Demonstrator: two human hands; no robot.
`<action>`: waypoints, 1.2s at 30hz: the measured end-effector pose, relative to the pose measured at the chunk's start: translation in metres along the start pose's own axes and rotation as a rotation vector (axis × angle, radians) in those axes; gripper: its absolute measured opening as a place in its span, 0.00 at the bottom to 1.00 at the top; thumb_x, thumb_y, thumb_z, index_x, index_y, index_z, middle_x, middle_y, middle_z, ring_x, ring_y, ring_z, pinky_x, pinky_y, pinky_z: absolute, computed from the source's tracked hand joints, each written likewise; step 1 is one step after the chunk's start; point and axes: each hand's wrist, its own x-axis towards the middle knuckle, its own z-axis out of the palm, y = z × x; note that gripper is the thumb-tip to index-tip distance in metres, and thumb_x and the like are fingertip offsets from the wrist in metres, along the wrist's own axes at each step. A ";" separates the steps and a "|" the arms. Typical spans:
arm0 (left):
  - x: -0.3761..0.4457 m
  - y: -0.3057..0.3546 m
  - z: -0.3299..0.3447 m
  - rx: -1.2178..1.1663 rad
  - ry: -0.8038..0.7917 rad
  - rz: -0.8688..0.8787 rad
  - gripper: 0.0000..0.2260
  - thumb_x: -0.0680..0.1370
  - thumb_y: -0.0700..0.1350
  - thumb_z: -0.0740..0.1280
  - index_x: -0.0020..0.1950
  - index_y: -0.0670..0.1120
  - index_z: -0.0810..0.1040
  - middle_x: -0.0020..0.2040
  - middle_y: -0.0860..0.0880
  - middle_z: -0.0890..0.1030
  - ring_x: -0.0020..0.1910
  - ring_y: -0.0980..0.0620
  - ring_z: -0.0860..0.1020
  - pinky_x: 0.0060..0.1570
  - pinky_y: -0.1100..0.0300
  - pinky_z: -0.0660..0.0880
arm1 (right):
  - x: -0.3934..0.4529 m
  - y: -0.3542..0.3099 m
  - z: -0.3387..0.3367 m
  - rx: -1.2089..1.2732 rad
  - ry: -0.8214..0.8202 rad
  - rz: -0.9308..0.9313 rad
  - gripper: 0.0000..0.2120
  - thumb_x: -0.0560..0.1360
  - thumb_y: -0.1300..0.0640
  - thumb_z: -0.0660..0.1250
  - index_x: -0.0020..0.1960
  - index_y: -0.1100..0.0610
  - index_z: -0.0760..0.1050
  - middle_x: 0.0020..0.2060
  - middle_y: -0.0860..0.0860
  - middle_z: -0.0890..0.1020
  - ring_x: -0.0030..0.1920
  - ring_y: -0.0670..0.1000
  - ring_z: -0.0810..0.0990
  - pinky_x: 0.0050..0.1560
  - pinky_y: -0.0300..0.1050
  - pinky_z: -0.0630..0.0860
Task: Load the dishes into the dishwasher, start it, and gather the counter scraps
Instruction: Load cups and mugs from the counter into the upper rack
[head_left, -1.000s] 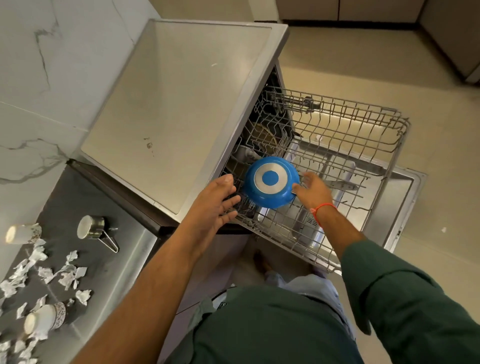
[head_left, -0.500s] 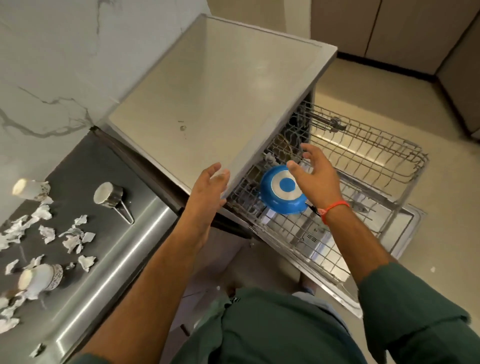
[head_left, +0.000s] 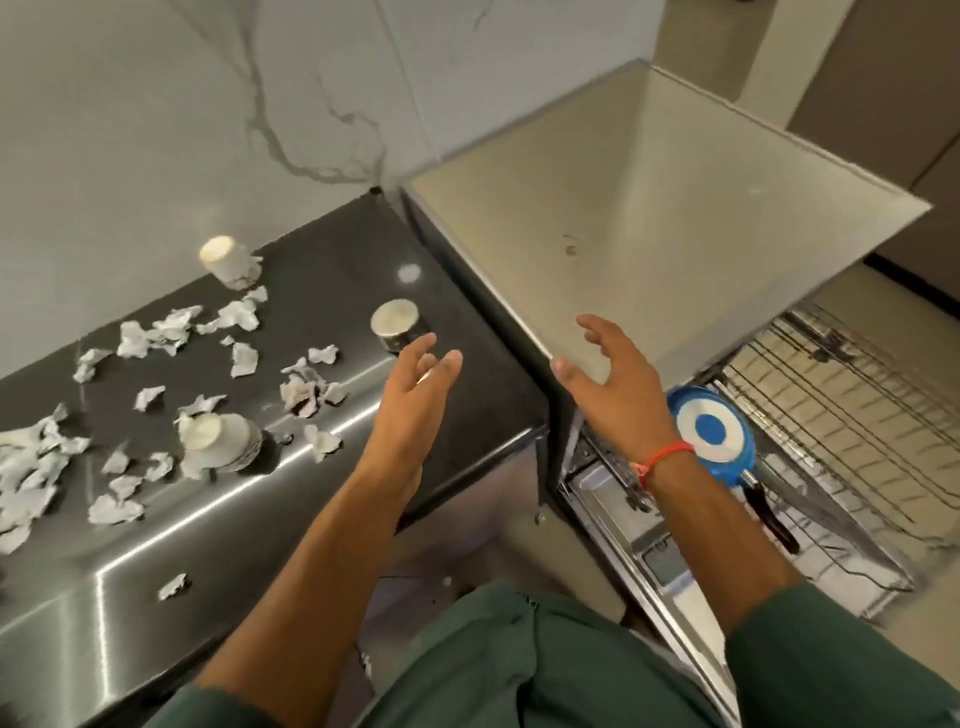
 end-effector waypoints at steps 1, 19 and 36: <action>0.003 -0.003 -0.011 -0.014 0.008 -0.006 0.21 0.81 0.53 0.67 0.74 0.57 0.70 0.71 0.53 0.74 0.67 0.59 0.74 0.71 0.53 0.69 | 0.000 -0.005 0.013 -0.013 -0.015 -0.006 0.24 0.77 0.50 0.71 0.71 0.46 0.71 0.66 0.48 0.76 0.67 0.46 0.72 0.66 0.42 0.67; 0.029 -0.040 -0.105 -0.204 0.215 -0.164 0.24 0.81 0.54 0.66 0.76 0.56 0.67 0.70 0.55 0.73 0.68 0.57 0.72 0.71 0.52 0.68 | 0.052 -0.059 0.161 -0.280 -0.335 -0.109 0.43 0.71 0.49 0.77 0.79 0.50 0.58 0.70 0.55 0.70 0.71 0.55 0.69 0.69 0.48 0.68; -0.004 -0.044 -0.145 -0.202 0.382 -0.209 0.25 0.81 0.52 0.67 0.77 0.56 0.66 0.71 0.50 0.73 0.67 0.53 0.74 0.71 0.48 0.69 | 0.105 -0.058 0.218 -0.502 -0.360 -0.192 0.36 0.73 0.46 0.74 0.77 0.47 0.63 0.69 0.56 0.72 0.68 0.63 0.69 0.66 0.61 0.68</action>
